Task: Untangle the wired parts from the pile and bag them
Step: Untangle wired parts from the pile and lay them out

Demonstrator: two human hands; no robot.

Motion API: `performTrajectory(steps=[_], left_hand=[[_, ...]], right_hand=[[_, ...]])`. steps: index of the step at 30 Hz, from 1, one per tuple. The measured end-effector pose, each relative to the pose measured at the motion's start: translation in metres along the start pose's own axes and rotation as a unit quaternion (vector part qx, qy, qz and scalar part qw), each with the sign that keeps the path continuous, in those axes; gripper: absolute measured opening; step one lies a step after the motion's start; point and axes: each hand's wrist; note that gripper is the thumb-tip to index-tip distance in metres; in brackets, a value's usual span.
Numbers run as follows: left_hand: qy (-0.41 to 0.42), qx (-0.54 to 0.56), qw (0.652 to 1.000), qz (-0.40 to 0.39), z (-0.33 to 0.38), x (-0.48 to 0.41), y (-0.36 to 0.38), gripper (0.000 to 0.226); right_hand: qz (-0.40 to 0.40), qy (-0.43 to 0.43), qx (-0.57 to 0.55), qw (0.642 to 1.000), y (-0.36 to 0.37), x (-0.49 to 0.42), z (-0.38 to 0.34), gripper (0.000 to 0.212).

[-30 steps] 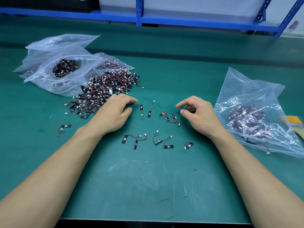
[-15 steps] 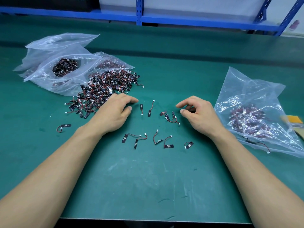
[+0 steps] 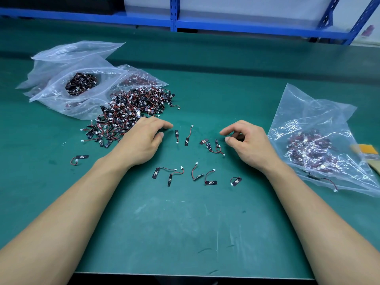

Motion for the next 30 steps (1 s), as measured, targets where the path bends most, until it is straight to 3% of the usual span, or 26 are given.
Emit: performTrajectory(steps=[22,30], left_hand=[[-0.001,0.004,1.0,-0.012,-0.0007,0.0003,0.0015,0.035],[-0.004,0.03,0.999,-0.04,0.0009,0.0024,-0.0019,0.038]], right_hand=[[-0.008,0.001,0.004,1.0,-0.0005,0.0003,-0.0011,0.02],[-0.039,-0.035,0.039,0.998,-0.0028,-0.0001,-0.0029,0.022]])
Point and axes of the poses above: each hand's wrist, its own x-axis away from the middle knuckle, its own y-axis out of the palm, z = x × y, and after that the axes turned 9 degrees about z, right-handed
